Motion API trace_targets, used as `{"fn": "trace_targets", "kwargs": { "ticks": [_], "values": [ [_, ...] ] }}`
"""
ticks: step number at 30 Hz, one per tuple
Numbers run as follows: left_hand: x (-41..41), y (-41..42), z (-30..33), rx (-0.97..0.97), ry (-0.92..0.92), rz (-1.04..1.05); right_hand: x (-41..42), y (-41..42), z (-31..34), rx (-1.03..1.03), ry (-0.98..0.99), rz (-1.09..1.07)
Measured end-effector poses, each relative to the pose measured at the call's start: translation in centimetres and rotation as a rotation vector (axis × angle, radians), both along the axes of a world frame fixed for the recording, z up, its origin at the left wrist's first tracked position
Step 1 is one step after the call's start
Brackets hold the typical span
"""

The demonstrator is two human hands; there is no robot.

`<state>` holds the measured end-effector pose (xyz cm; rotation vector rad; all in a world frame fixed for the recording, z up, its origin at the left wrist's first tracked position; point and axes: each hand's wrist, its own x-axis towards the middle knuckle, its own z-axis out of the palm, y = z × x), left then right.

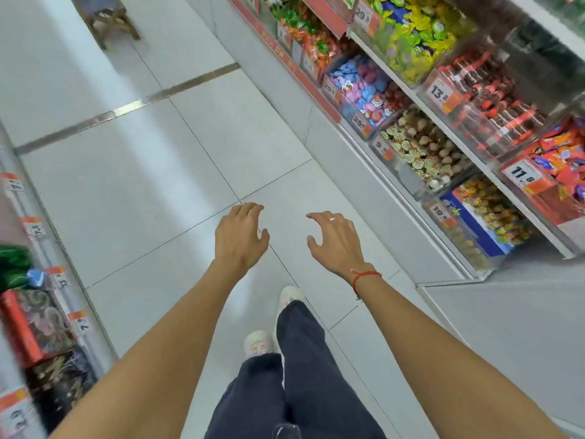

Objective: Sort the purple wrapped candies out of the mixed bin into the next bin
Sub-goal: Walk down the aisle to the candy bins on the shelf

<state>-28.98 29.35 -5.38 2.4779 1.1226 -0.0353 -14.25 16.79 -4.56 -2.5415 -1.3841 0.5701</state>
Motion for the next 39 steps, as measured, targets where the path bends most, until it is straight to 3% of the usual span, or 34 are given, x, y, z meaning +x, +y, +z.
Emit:
{"fn": "trace_targets", "kwargs": {
  "ticks": [18,39],
  "values": [
    [5.3,19.6,0.6,-0.117,0.012,0.240,6.5,24.5,-0.9,0.038,0.136,0.176],
    [11.3,54.4,-0.1,-0.108,0.033,0.431,15.5,61.8,-1.1,0.039,0.103,0.219]
  ]
}}
